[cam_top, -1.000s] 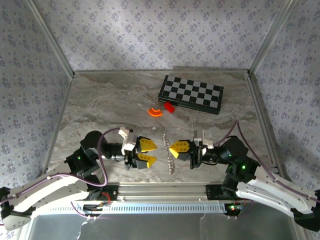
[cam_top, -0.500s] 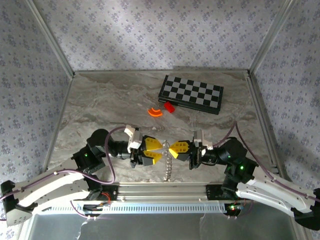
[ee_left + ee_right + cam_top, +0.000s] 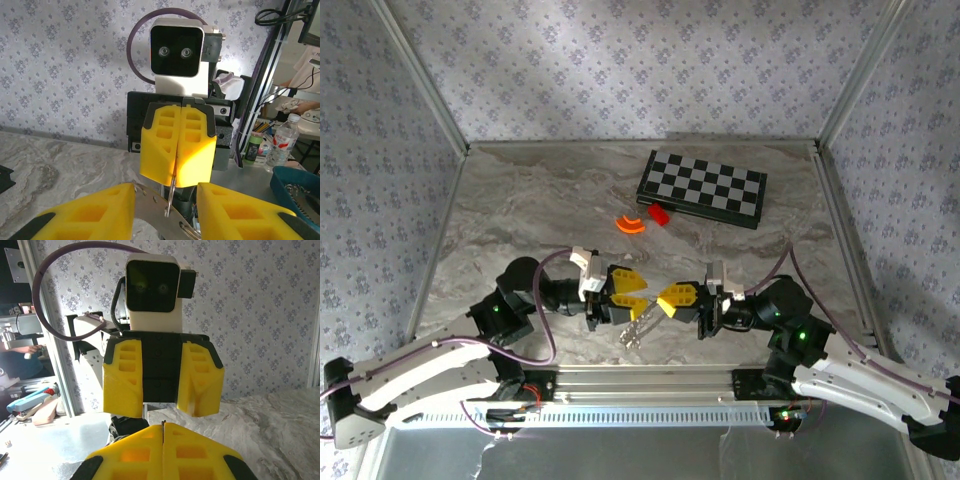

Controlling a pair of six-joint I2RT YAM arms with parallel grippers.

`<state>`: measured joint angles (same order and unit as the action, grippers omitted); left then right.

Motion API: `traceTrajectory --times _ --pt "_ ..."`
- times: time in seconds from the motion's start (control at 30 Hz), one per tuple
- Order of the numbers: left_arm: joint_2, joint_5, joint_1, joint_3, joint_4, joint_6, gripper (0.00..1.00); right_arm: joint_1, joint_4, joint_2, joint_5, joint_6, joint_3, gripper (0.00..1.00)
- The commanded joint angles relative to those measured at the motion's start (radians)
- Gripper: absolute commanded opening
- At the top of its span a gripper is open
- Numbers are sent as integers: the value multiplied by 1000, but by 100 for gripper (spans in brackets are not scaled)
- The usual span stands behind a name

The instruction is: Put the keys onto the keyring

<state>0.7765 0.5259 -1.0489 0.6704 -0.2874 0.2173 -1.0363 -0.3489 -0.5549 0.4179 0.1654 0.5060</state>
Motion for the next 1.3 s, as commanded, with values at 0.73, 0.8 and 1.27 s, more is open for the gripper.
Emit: traceTrajectory --times 0.73,0.8,1.27 --pt "37 9 -38 -21 -110 28 21 -21 -73 16 -33 3 -10 0" --pt "38 15 -40 -21 -114 28 18 -21 -69 16 -36 0 -9 0" --pt "32 1 -56 9 -13 -30 0 -30 116 45 -85 -41 36 2"
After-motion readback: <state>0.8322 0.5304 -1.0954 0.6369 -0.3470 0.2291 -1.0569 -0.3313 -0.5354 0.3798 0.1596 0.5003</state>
